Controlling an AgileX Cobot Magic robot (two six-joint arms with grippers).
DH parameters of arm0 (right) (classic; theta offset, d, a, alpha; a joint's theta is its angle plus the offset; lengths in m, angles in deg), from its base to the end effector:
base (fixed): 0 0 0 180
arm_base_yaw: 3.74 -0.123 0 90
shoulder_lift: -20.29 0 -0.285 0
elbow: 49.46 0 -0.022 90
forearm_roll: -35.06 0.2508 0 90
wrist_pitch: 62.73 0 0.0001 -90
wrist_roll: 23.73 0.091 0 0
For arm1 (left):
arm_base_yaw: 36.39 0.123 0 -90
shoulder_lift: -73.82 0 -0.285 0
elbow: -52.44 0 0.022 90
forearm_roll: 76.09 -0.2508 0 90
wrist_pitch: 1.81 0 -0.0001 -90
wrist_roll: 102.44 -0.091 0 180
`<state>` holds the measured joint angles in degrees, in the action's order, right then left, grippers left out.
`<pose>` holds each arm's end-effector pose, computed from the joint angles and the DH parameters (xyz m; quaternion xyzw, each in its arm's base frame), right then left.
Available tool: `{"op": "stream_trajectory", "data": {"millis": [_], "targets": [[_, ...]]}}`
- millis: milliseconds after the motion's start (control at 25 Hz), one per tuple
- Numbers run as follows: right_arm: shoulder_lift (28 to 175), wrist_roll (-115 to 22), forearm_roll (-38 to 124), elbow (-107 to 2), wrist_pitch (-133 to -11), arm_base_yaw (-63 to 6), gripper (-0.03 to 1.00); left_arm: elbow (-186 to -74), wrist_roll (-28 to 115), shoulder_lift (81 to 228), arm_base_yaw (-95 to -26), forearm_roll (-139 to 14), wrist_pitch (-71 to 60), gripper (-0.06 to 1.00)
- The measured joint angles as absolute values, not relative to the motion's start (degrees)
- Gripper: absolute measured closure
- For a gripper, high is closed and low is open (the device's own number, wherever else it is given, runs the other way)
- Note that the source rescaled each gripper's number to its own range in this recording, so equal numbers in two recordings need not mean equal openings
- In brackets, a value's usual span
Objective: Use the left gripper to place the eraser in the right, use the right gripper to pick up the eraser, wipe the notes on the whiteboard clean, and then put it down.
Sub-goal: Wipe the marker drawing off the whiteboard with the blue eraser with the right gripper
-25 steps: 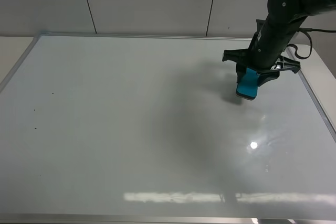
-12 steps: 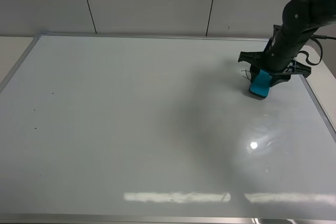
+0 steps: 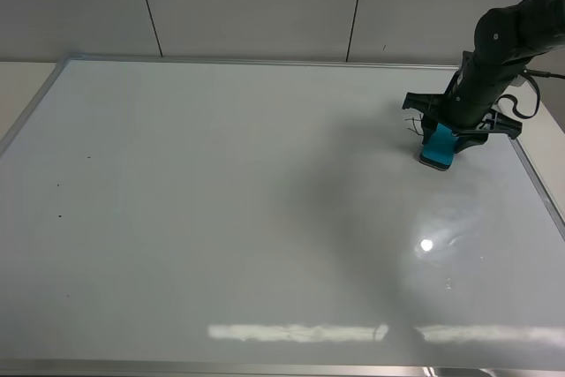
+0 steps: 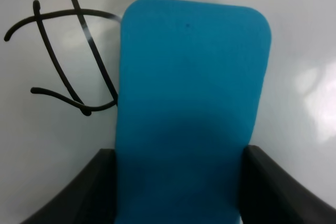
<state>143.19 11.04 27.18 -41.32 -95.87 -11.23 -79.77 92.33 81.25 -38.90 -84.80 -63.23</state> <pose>0.3811 0.0432 0.1270 0.1827 0.9725 0.0074 0.1443 -0.0079 0.0125 0.2809 -0.0947 0.8432 -0.0037 0.5291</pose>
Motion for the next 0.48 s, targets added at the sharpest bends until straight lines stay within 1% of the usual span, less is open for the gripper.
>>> {"op": "stream_trajectory", "data": {"millis": [280,480], "targets": [[143.9,11.4,28.3,-42.5,-95.5,-11.5,0.97,-79.8,92.3,81.3,-38.9,-84.8,-63.2,-0.06],[147.0,11.8,28.6,-48.8,-97.3,-14.0,0.97,-79.8,92.3,81.3,-38.9,-84.8,-63.2,-0.06]]}}
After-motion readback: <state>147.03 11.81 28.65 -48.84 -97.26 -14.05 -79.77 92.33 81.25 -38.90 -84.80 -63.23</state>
